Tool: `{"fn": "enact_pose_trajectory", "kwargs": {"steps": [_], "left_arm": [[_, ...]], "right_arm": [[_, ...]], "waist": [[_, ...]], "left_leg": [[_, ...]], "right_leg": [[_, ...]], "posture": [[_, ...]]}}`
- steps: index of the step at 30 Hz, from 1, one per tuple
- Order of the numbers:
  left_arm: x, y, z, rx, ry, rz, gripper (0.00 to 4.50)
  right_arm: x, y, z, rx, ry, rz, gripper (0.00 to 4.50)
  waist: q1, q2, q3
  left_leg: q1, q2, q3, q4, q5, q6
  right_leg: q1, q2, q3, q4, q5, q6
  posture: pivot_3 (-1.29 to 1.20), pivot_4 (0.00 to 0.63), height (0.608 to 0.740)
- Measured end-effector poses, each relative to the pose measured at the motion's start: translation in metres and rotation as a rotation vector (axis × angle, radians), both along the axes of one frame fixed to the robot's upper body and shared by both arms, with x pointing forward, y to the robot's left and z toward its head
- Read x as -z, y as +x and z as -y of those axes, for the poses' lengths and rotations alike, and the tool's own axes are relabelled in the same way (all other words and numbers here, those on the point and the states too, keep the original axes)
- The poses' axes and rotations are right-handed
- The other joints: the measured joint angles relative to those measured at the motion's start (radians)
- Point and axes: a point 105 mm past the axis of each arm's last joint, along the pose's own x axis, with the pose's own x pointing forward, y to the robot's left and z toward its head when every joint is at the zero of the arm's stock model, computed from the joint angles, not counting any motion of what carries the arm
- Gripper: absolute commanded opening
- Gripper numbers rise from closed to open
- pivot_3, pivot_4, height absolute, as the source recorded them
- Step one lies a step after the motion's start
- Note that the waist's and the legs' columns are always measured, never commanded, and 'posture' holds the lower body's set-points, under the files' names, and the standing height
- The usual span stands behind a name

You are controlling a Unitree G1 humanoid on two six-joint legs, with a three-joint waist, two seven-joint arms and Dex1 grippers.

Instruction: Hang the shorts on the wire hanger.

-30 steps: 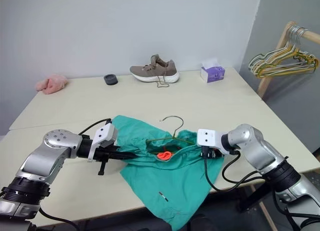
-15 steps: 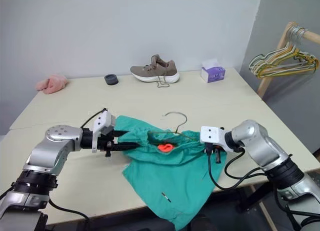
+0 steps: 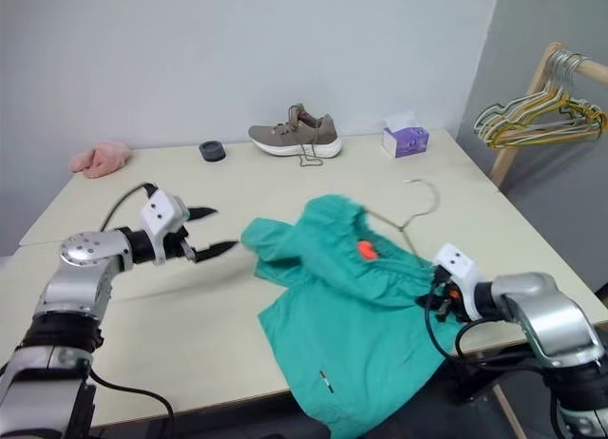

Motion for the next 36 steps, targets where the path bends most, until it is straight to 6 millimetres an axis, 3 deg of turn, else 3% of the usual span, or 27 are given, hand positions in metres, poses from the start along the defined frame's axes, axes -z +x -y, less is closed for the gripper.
{"fn": "enact_pose_trajectory", "kwargs": {"steps": [4, 7, 10, 15, 19, 21, 24, 31, 36], "left_arm": [[-0.031, -0.032, 0.061, 0.263, -0.208, -0.120, 4.49], [-0.057, -0.043, 0.103, 0.413, -0.283, -0.116, 4.49], [-0.062, -0.048, 0.132, 0.483, -0.306, -0.119, 4.49], [-0.066, -0.037, 0.177, 0.479, -0.238, 0.012, 4.49], [-0.080, -0.018, 0.216, 0.419, -0.140, 0.242, 4.49], [-0.089, -0.017, 0.228, 0.402, -0.158, 0.311, 4.49], [-0.097, -0.015, 0.239, 0.390, -0.180, 0.344, 4.49], [-0.119, -0.015, 0.257, 0.399, -0.206, 0.407, 4.49], [-0.123, -0.016, 0.260, 0.412, -0.209, 0.417, 4.49]], "right_arm": [[0.001, -0.010, 0.040, 0.233, 0.002, -0.021, 0.00], [-0.003, -0.011, 0.078, 0.450, -0.024, -0.005, 0.00], [-0.008, -0.012, 0.114, 0.646, -0.060, 0.017, 0.00], [-0.025, -0.018, 0.163, 0.936, -0.071, 0.027, 0.00], [-0.062, -0.011, 0.195, 1.114, -0.096, 0.127, 0.00], [-0.086, -0.005, 0.204, 1.176, -0.098, 0.202, 0.00], [-0.105, -0.002, 0.215, 1.257, -0.099, 0.256, 0.00], [-0.122, 0.003, 0.244, 1.407, -0.061, 0.271, 0.00], [-0.113, 0.004, 0.263, 1.436, -0.100, 0.227, 0.00]], "waist": [[-0.001, 0.000, 0.000], [-0.002, 0.005, -0.003], [-0.006, 0.008, -0.005], [-0.026, 0.009, -0.006], [-0.033, 0.012, -0.006], [-0.044, 0.013, -0.007], [-0.058, 0.013, -0.007], [-0.071, 0.015, -0.006], [-0.082, 0.014, -0.005]], "left_leg": [[0.001, -0.001, 0.000, 0.002, 0.000, 0.000], [0.003, -0.001, 0.002, 0.002, 0.000, 0.000], [0.004, -0.001, 0.005, 0.000, 0.000, 0.000], [0.004, -0.002, 0.007, -0.001, 0.000, 0.000], [0.004, -0.004, 0.010, -0.003, 0.000, 0.000], [0.004, -0.003, 0.011, -0.003, 0.000, 0.000], [0.004, -0.003, 0.011, -0.003, 0.000, 0.000], [0.005, -0.003, 0.017, -0.003, -0.001, 0.002], [0.007, -0.003, 0.021, -0.004, -0.001, 0.002]], "right_leg": [[0.002, 0.001, 0.000, 0.000, -0.002, 0.004], [0.004, 0.006, 0.001, -0.001, -0.002, 0.005], [0.004, 0.007, 0.004, -0.001, -0.002, 0.005], [0.004, 0.009, 0.007, -0.002, -0.002, 0.005], [0.004, 0.009, 0.011, -0.002, -0.002, 0.005], [0.003, 0.012, 0.013, -0.002, -0.003, 0.005], [0.003, 0.013, 0.014, -0.002, -0.003, 0.005], [0.003, 0.013, 0.019, -0.003, -0.004, 0.006], [0.003, 0.013, 0.023, -0.003, -0.004, 0.006]], "posture": [[-0.26, 0.000, 0.740], [-0.28, 0.000, 0.740], [-0.30, 0.000, 0.740], [-0.30, 0.000, 0.740], [-0.32, 0.000, 0.740], [-0.32, 0.000, 0.740], [-0.33, 0.000, 0.740], [-0.32, 0.000, 0.740], [-0.32, 0.000, 0.740]]}}
